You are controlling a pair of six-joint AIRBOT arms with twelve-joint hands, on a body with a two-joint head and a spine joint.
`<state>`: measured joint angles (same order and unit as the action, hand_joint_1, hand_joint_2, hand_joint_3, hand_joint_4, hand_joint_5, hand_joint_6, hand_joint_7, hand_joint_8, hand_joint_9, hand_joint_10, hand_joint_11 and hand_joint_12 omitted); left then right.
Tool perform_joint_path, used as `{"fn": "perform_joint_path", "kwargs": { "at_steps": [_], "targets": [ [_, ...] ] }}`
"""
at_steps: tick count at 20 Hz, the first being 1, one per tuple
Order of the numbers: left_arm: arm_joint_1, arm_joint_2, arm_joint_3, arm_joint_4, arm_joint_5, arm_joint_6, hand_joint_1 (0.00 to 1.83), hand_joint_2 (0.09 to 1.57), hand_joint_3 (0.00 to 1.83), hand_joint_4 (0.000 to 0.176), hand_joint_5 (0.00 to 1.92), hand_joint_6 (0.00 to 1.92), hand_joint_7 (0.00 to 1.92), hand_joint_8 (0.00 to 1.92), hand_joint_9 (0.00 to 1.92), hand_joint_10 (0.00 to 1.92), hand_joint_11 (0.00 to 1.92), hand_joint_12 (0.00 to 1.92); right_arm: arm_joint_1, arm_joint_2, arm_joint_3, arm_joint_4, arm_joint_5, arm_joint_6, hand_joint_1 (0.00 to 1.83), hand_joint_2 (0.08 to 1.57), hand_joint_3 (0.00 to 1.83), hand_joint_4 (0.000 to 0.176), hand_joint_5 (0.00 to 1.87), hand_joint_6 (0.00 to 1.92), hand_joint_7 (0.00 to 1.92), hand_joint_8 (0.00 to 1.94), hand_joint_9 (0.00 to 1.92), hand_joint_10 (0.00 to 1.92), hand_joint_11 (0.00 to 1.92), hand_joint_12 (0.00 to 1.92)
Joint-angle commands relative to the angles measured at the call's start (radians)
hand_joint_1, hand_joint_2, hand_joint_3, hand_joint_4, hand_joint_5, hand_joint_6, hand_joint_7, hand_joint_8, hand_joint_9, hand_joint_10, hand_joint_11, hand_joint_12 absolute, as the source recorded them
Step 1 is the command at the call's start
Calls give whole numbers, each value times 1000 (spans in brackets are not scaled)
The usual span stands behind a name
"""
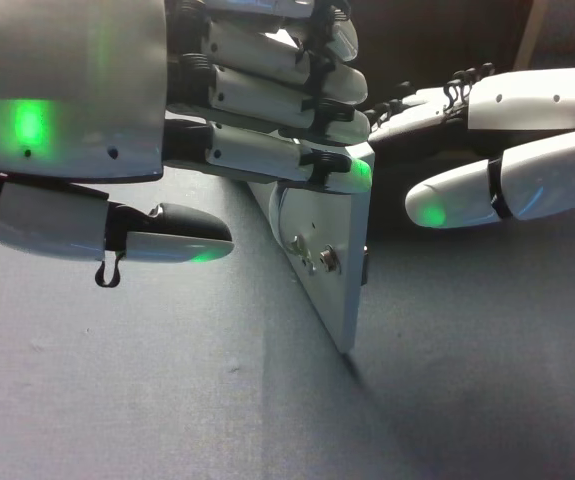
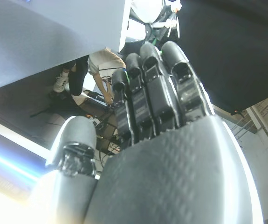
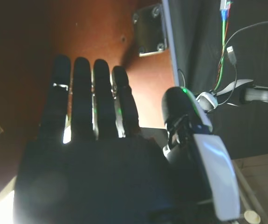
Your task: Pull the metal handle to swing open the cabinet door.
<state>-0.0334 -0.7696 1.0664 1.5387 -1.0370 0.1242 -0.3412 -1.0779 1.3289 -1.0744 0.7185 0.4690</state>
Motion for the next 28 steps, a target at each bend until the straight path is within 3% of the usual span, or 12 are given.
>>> {"fn": "perform_joint_path", "kwargs": {
  "at_steps": [1,19,28],
  "targets": [
    [-10,5,0,-95,-21,5,0,1571,93,0,428,1,459,2,429,2,66,813,8,2,-7,68,67,4,0,1571,58,0,241,2,248,2,229,2,0,665],
    [-10,5,0,-95,-21,5,0,1571,79,0,437,3,460,1,431,1,94,802,-20,-12,-94,98,98,-33,0,1571,61,0,216,0,231,0,211,0,0,626],
    [-10,5,0,-95,-21,5,0,1571,80,0,433,0,462,1,432,1,88,795,-20,-59,-95,112,122,-33,0,1571,60,0,225,0,231,0,212,0,0,635]
  ]
}}
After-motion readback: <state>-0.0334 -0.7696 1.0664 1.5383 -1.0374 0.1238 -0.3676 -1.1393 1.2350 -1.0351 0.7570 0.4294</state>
